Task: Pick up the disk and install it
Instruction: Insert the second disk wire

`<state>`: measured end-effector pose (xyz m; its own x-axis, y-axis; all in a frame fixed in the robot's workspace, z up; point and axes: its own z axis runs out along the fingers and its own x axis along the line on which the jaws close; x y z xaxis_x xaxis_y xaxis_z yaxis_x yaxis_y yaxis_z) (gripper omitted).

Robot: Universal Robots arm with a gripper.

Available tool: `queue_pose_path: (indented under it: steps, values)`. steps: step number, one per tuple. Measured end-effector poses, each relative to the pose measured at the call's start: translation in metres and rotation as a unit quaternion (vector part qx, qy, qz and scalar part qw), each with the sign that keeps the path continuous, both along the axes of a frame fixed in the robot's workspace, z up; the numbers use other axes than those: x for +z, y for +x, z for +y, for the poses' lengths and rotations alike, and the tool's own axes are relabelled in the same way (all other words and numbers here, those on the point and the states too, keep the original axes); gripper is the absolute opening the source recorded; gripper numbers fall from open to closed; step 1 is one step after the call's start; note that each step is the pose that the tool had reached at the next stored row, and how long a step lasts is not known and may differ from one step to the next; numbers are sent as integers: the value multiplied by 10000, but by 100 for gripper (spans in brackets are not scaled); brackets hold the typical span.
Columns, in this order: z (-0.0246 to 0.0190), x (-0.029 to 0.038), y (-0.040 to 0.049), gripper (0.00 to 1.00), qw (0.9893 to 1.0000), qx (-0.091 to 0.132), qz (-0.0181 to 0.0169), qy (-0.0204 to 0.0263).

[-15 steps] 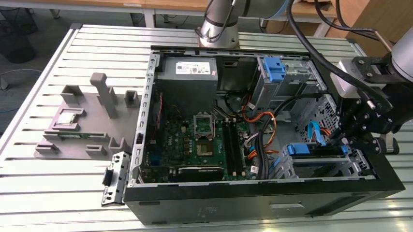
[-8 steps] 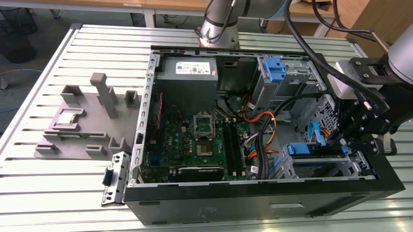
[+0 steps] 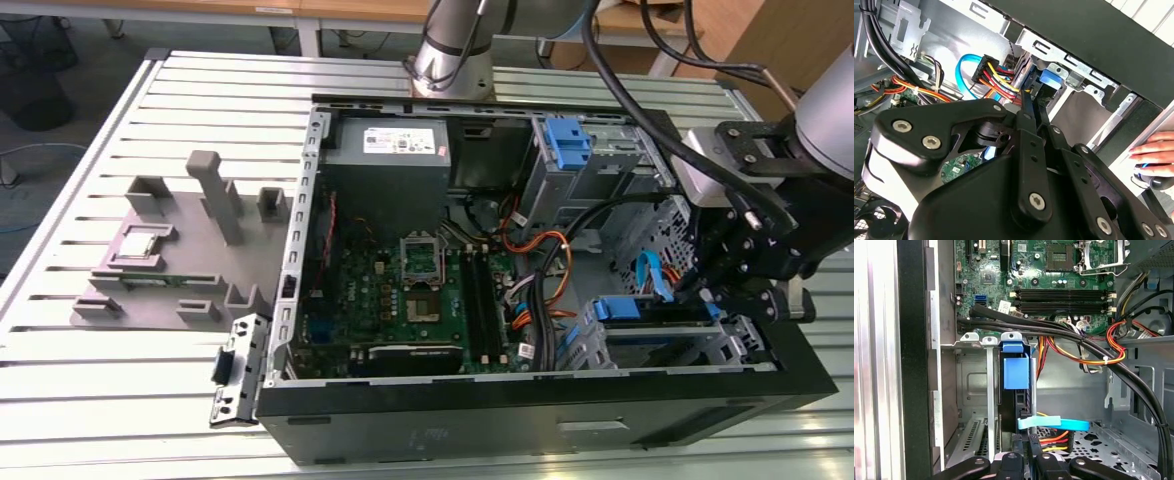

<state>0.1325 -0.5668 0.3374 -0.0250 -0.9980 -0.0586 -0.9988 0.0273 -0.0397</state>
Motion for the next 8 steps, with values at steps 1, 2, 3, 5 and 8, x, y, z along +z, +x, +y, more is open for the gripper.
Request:
queue_pose_path:
  steps: [1, 2, 3, 5, 8]
  values:
    - [0, 0, -1, 16, 10000, 0, 0, 0]
    - [0, -1, -1, 16, 10000, 0, 0, 1]
    - [0, -1, -1, 16, 10000, 0, 0, 1]
    - [0, -1, -1, 18, 10000, 0, 0, 1]
    - [0, 0, -1, 23, 10000, 0, 0, 1]
